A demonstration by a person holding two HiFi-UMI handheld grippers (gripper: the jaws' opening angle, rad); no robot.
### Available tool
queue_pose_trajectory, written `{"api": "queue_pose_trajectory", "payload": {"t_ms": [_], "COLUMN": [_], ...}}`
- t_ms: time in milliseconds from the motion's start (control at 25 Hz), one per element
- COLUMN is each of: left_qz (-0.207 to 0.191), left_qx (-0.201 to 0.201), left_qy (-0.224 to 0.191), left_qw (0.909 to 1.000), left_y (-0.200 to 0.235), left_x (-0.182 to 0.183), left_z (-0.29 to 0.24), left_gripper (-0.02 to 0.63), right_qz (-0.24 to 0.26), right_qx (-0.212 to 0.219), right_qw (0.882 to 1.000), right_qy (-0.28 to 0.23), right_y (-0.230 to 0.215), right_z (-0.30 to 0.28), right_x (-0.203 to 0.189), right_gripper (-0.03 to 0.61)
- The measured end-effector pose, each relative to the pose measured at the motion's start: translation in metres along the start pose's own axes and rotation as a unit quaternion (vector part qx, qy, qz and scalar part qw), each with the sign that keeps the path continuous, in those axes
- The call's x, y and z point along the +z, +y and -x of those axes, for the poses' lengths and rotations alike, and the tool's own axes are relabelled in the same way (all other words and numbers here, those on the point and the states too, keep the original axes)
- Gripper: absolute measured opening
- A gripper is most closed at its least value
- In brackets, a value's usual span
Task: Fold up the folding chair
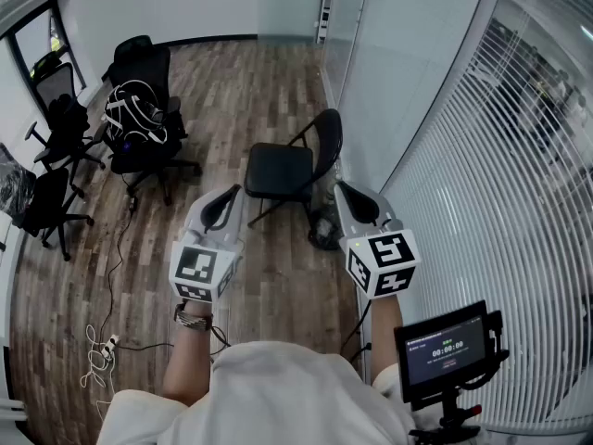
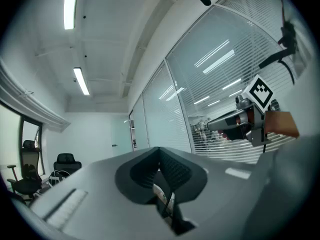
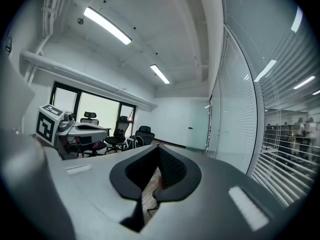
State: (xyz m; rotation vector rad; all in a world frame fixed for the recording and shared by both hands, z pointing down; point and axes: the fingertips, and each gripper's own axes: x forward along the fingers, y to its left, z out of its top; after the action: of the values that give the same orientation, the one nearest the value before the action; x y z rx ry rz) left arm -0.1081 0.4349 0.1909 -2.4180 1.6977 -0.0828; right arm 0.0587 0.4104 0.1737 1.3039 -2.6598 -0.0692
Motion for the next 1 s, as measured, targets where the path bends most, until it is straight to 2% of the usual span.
{"api": "queue_pose_trajectory", "payload": {"t_ms": [240, 440, 640, 840, 1000], "left_qz": [-0.002, -0.003, -0.001, -0.002, -0.005], "left_qx": [0.001, 0.004, 0.014, 0.017, 0.015], "left_qy": [0.0, -0.003, 0.01, 0.013, 0.011], "left_qw": [1.0, 1.0, 0.9999, 0.9998, 0.9998], "left_y": [-0.013, -0.028, -0.04, -0.041, -0.04], "left_x": [-0.009, -0.012, 0.001, -0.017, -0.012], "left_z": [-0.002, -0.005, -0.021, -0.01, -0.023], "left_gripper": [-0.002, -0.002, -0.002, -0.002, -0.002], "right_qz": [-0.018, -0.04, -0.027, -0.021, -0.025], "right_qx": [0.003, -0.013, 0.003, 0.012, 0.015], "right_qw": [1.0, 0.998, 0.999, 1.0, 0.999], "right_qy": [-0.019, -0.051, -0.032, -0.019, -0.015], "right_y": [-0.01, -0.031, -0.059, -0.045, -0.055], "right_z": [0.01, 0.025, 0.025, 0.022, 0.015], "right_x": [-0.009, -0.013, -0.006, -0.029, -0.03], "right_gripper": [0.002, 0.002, 0.002, 0.002, 0.002]}}
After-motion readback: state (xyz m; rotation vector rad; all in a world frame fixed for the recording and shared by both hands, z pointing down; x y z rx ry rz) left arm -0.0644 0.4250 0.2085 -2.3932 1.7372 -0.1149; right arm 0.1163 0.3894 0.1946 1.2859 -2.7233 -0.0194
